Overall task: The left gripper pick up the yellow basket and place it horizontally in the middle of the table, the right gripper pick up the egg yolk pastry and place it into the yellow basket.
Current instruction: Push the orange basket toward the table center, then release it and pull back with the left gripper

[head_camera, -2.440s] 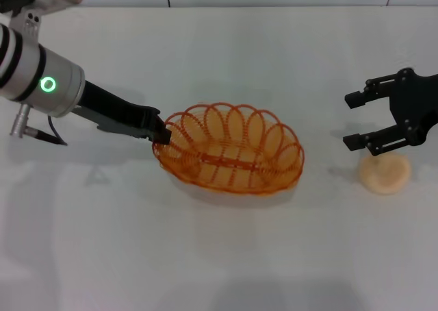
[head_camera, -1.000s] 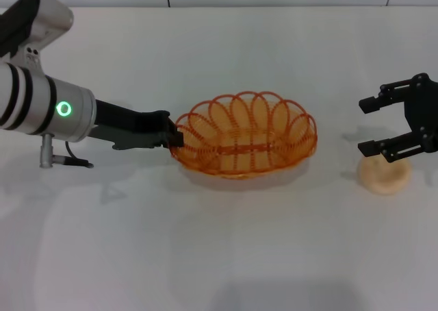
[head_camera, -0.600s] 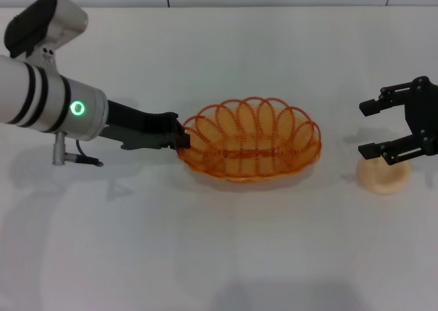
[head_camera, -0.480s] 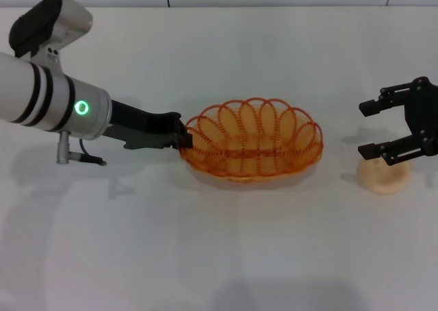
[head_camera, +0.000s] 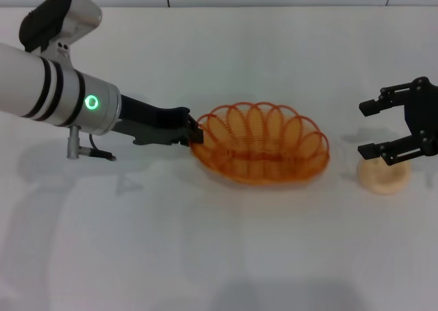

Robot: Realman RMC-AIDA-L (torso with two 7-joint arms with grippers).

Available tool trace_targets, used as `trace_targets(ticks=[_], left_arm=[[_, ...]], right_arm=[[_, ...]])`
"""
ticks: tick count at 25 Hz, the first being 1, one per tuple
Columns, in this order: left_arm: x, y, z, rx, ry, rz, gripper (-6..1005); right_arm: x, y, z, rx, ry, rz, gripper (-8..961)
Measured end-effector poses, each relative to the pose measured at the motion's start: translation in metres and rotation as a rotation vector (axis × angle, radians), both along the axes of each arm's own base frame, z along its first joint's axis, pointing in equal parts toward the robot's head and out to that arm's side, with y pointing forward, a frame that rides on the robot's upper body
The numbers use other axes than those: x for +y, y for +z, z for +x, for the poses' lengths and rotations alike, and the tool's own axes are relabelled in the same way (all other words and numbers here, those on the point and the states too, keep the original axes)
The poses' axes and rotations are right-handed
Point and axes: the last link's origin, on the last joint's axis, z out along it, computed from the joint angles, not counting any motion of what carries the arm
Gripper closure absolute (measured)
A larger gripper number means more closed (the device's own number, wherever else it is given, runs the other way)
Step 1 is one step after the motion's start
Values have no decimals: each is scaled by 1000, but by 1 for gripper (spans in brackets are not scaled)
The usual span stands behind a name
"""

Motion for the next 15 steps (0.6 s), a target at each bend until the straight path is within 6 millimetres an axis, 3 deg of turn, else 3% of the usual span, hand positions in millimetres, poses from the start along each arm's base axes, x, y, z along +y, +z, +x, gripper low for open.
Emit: trace_targets(ticks=[5,10,13,15], left_arm=[[-4,-5,0,-36,25,-23,883],[-8,-7,3,-65,26,-52,665],[-11,-1,0,-79,42,-64,459],[-12,10,-6,-102,62,-44,441]], right_arm=[[0,0,0,0,3,1,187],[-3,0,4,-1,-7,1,186],[-4,2,7,0,-14,5,186],[-4,5,10,9,-26,16,186]])
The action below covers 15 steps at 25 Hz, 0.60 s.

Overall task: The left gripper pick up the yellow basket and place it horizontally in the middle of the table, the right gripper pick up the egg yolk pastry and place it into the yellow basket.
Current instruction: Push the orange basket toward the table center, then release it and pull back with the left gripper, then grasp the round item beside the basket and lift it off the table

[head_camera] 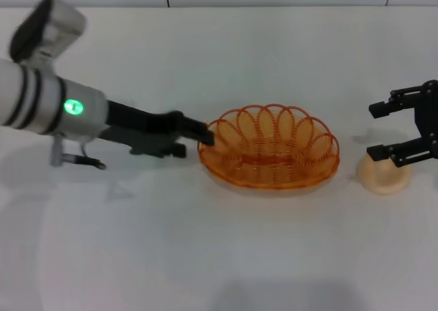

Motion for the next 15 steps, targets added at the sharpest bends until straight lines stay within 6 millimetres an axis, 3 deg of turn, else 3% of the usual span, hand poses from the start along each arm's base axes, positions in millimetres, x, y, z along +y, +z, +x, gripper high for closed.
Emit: trace_targets(ticks=[4,9,15], left_arm=[[-2,34,-10,-56,-24,76,406],[-8,75,-12,-148,-206,124,361],[-20,91,-23,-89,-557,166,354]], right_arm=[[-2,4,3,15,-15,8,186],[-5,7,3,12,-20,2,187],[-8,8,7,1,-45,-14,195]])
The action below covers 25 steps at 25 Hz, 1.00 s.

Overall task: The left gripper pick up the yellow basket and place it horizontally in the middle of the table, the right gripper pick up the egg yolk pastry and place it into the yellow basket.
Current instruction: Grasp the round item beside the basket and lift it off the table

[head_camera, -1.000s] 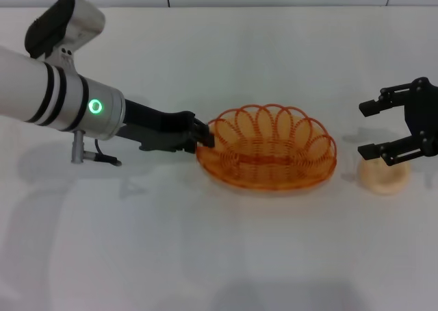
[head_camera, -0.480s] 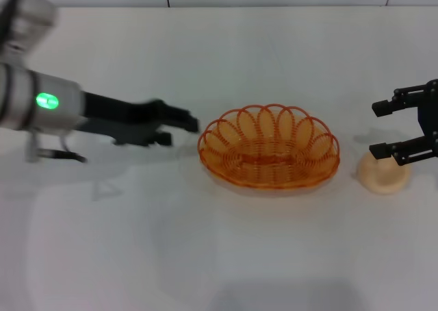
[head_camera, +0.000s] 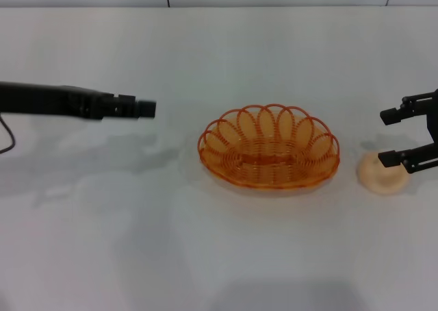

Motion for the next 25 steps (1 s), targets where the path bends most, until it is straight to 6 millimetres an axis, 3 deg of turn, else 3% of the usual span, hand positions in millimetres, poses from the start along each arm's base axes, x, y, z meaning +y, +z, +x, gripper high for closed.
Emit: trace_targets(ticks=[6,13,19,25], left_arm=[[-24,3,-19,105,-308,100,348],[-44,-4,-33,182,-526,158,340],[-61,-21,-41,201,-607,149,334],[-68,-36,-36,216,-678,83,327]], right_arm=[[-5,-2,4,-19,-19,-31,206],[-10,-6,9,-48,-45,-75,220],[-3,-15,-2,-83,-66,-108,231],[11,-26,-13,-163,-76,-115,243]])
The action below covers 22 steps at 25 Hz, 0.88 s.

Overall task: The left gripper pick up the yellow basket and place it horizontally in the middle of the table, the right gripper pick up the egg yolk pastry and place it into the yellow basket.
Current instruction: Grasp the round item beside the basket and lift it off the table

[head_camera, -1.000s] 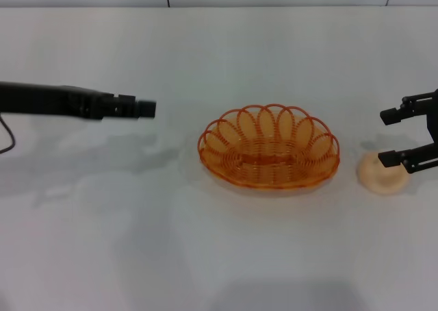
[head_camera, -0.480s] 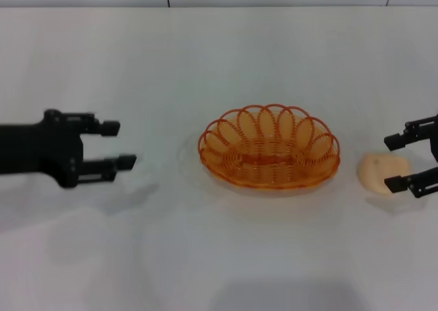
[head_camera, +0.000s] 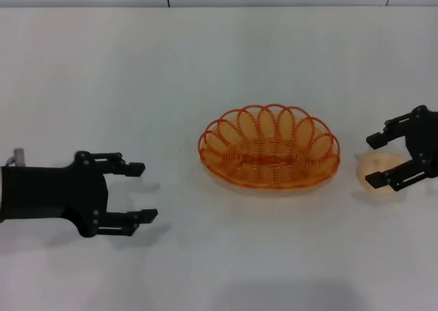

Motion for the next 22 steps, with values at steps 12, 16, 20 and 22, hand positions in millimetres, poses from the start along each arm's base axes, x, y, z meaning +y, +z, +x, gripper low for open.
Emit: trace_targets(ticks=[12,16,20,22], left_arm=[[8,3,8,20,-38,15,161],[9,3,8,22,-40,14,159],[9,3,8,23,-40,14,159],[8,3,8,24,-40,14,160]], right_arm=[[20,-10,-7,-135,-8,34,266],[21,-13,-3,-183,-26,31,273],[22,-13,2,-208,-44,45,281],[22,-13,3,-210,-48,50,285]])
